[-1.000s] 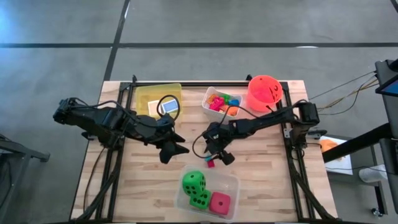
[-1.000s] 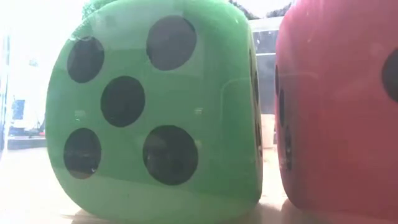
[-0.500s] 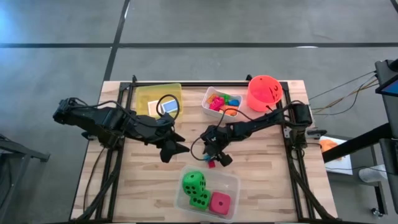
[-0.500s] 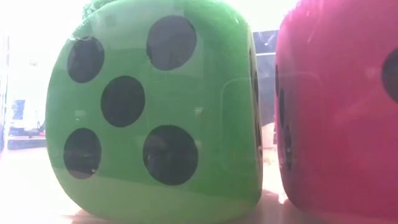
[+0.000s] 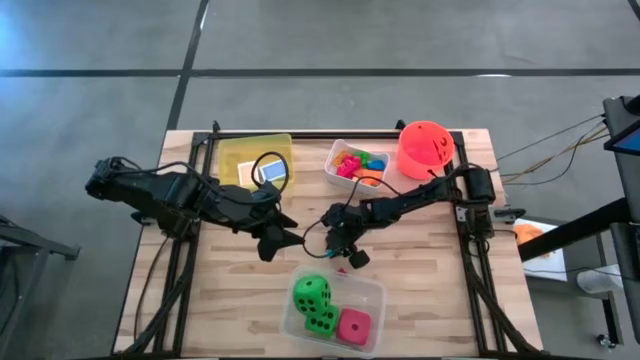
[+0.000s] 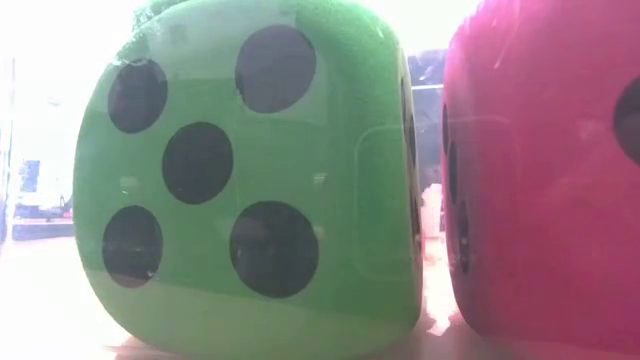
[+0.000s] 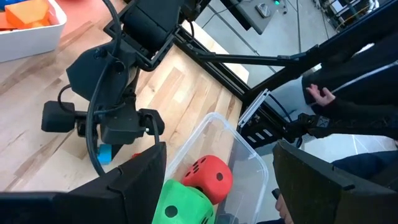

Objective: Pick & Place Toys
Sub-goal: Put the blue game piece into the white bin, then put the red game piece into the white bin

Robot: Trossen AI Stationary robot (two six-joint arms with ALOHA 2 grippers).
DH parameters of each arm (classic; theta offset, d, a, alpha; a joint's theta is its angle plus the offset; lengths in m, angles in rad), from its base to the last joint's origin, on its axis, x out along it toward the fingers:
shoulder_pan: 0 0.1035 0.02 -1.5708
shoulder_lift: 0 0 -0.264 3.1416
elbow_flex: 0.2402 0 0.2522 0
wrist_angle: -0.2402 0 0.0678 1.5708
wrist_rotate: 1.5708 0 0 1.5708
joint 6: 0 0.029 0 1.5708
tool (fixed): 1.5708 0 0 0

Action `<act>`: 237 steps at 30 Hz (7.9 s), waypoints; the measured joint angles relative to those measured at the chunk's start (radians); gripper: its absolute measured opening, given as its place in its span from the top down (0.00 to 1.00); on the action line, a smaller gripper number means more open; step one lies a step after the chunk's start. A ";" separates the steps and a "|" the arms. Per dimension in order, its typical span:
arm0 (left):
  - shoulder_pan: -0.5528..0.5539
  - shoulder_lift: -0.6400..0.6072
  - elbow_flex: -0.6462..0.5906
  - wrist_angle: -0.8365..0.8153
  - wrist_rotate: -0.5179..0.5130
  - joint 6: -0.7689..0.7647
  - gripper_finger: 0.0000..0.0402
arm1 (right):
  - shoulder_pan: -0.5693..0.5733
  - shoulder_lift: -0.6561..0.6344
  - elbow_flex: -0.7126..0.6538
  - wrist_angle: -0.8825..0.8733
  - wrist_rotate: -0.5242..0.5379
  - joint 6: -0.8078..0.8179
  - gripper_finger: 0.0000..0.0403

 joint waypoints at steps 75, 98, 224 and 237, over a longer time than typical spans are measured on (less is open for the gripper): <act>0.000 0.000 0.000 -0.015 -0.011 0.061 0.30 | -0.452 -0.456 -0.228 -0.096 0.432 0.874 0.79; 0.000 0.000 0.001 -0.016 -0.011 0.072 0.30 | -0.454 -0.331 -0.152 -0.106 0.427 0.837 0.79; 0.020 0.000 0.001 -0.004 -0.018 0.262 0.30 | 0.108 -0.248 -0.191 0.057 -0.150 0.007 0.38; 0.021 0.000 0.001 -0.005 -0.019 0.288 0.30 | 0.109 -0.143 -0.191 0.137 -0.079 0.010 0.38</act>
